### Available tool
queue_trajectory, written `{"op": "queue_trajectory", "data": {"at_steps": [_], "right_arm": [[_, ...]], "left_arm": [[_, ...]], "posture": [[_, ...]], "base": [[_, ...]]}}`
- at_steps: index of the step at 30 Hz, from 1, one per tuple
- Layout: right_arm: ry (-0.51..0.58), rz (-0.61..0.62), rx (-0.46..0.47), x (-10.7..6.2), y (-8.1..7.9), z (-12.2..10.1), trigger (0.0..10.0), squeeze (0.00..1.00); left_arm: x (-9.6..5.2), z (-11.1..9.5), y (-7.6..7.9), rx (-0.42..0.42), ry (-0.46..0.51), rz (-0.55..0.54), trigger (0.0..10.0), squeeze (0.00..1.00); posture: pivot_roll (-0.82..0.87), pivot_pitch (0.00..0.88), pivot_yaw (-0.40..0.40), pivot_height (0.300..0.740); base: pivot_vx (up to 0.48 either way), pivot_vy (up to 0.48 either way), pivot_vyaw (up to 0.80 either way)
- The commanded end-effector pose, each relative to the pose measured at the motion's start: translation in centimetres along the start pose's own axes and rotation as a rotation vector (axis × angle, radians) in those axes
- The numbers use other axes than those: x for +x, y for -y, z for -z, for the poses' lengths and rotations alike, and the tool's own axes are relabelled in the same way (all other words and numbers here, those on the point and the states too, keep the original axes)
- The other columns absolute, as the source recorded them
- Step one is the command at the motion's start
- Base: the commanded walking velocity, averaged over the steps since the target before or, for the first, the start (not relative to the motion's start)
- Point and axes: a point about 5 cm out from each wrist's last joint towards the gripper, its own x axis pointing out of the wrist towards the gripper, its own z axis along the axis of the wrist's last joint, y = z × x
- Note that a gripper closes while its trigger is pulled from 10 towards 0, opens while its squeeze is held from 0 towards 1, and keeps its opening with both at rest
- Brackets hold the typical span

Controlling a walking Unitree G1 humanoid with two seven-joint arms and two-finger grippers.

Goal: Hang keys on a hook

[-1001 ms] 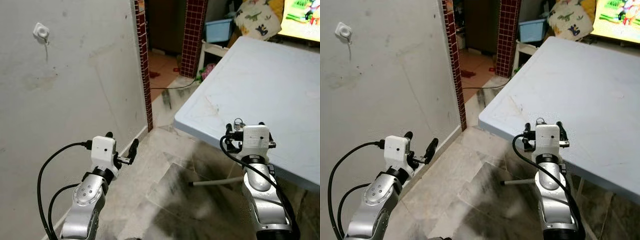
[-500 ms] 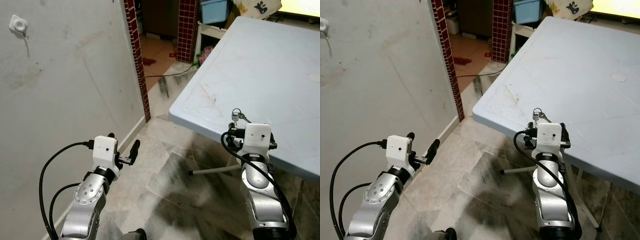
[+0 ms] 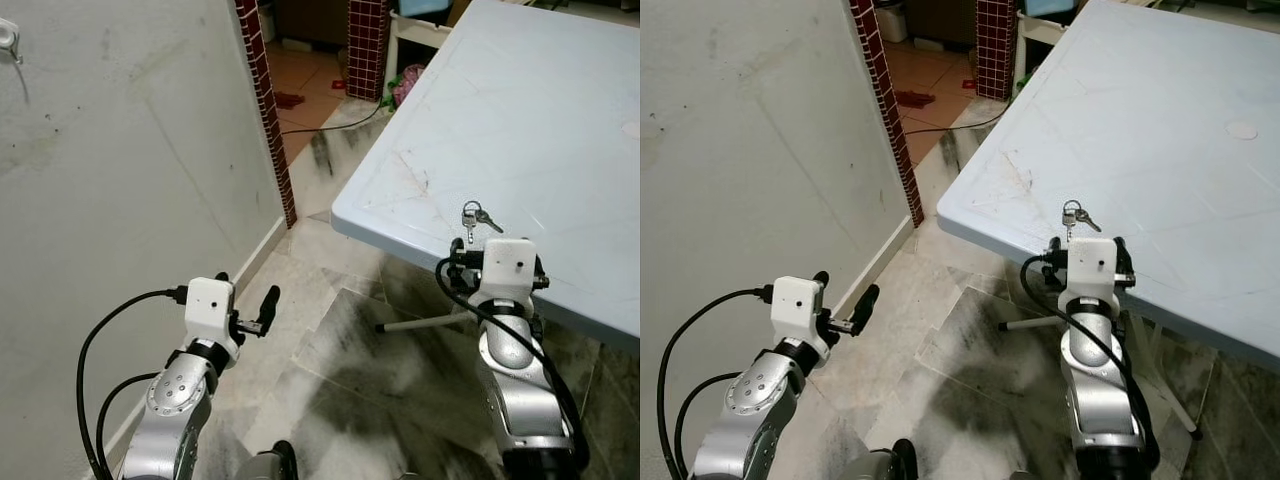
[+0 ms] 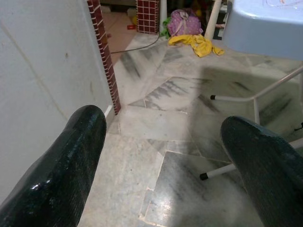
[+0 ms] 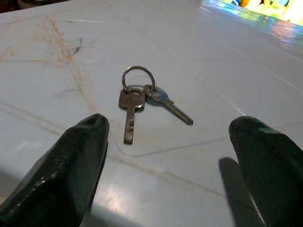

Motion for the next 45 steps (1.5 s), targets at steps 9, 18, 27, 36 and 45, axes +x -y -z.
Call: {"op": "queue_trajectory", "data": {"at_steps": [9,18,27,36,45], "right_arm": [[0.016,-0.024,-0.016,2.6,0.0,-0.9,10.0,0.0],[-0.007,-0.074,-0.033,5.2,-0.9,-1.3,10.0,0.0],[-0.071,-0.105,-0.003,5.7,-2.0,-0.5,0.0,0.0],[-0.1,-0.138,-0.003,5.8,-2.5,0.4,0.0,0.0],[-0.125,-0.134,-0.017,5.6,-2.6,1.2,0.0,0.0]], "left_arm": [[0.7,-0.4,-0.3,0.005,0.014,-0.015,10.0,0.0],[0.4,-0.3,-0.4,0.01,0.013,-0.018,10.0,0.0],[0.1,-0.4,-0.8,0.017,0.014,-0.033,10.0,0.0],[0.0,-0.2,-0.7,0.017,0.01,-0.034,10.0,0.0],[0.1,-0.3,-0.8,0.019,0.011,-0.032,10.0,0.0]], "posture": [[0.0,0.174,0.091,0.74],[0.02,0.18,0.091,0.74],[0.05,0.183,0.087,0.74],[0.05,0.185,0.089,0.74],[0.05,0.185,0.093,0.74]], "base": [[0.0,0.0,0.0],[0.0,0.0,0.0],[0.0,0.0,0.0],[0.0,0.0,0.0],[0.0,0.0,0.0]]}}
